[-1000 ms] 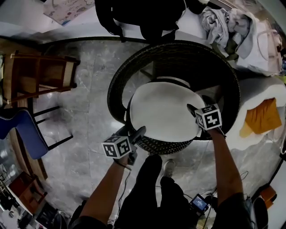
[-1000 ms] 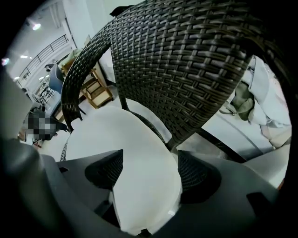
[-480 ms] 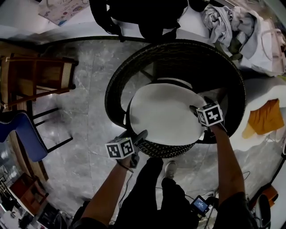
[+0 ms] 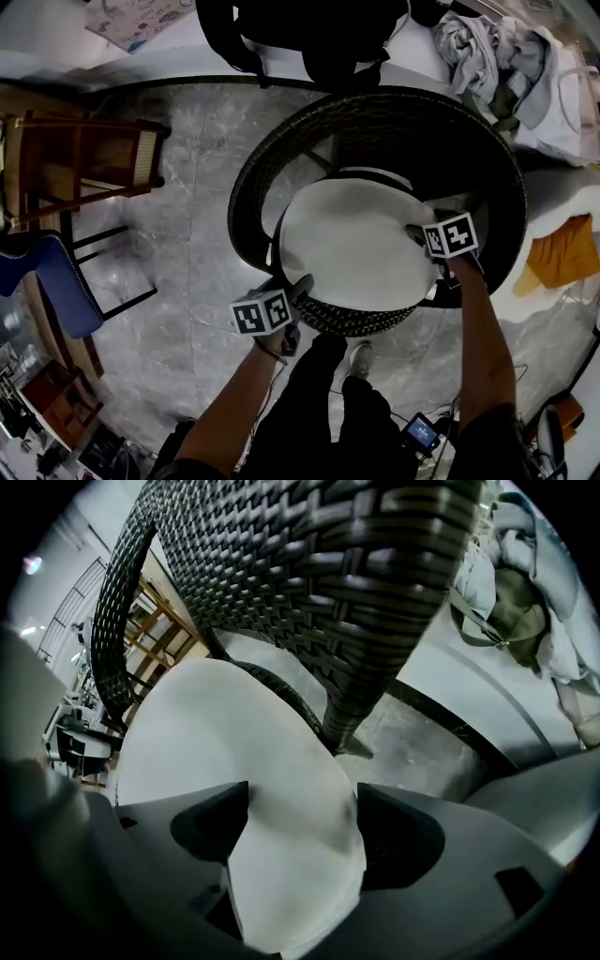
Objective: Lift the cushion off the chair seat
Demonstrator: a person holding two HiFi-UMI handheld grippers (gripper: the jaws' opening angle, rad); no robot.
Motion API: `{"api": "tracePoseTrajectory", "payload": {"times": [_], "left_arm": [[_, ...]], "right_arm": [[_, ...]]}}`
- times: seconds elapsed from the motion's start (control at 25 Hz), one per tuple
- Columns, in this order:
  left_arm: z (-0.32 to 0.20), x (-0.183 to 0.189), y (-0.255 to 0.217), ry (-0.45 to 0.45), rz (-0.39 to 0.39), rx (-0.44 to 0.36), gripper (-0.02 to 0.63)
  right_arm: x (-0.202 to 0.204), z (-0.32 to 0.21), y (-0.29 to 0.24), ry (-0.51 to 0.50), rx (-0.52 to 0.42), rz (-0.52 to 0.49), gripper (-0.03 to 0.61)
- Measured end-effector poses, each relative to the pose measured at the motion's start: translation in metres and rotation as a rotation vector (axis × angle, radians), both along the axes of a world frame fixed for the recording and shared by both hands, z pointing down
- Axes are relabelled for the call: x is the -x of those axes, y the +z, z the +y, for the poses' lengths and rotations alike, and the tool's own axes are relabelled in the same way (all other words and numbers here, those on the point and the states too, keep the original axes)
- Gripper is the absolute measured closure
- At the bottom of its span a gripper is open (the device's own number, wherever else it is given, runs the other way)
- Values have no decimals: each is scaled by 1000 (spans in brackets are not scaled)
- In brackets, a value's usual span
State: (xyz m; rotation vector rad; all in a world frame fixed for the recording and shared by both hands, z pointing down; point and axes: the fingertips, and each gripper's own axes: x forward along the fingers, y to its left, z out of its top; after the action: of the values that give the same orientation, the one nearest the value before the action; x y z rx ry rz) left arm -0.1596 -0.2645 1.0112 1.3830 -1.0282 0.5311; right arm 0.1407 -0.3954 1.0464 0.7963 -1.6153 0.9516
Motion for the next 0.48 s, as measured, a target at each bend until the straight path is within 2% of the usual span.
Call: {"api": "tracePoseTrajectory", "payload": {"times": [0.2,0.28,0.4,0.48], "left_arm": [[1,12,5,5,-52,28,377],[1,11,7,8,-61,34,385],[3,12,9,-11,-75,44,435],[3,14,9,-19,-81,39,450]], "right_arm": [[4,4,-1,1,12,-23,265],[7,11,-1,7,22,-39,265],[7,14,-3,12,-1,-34,271],[7,13,-7,9,-20,-28,302]]}}
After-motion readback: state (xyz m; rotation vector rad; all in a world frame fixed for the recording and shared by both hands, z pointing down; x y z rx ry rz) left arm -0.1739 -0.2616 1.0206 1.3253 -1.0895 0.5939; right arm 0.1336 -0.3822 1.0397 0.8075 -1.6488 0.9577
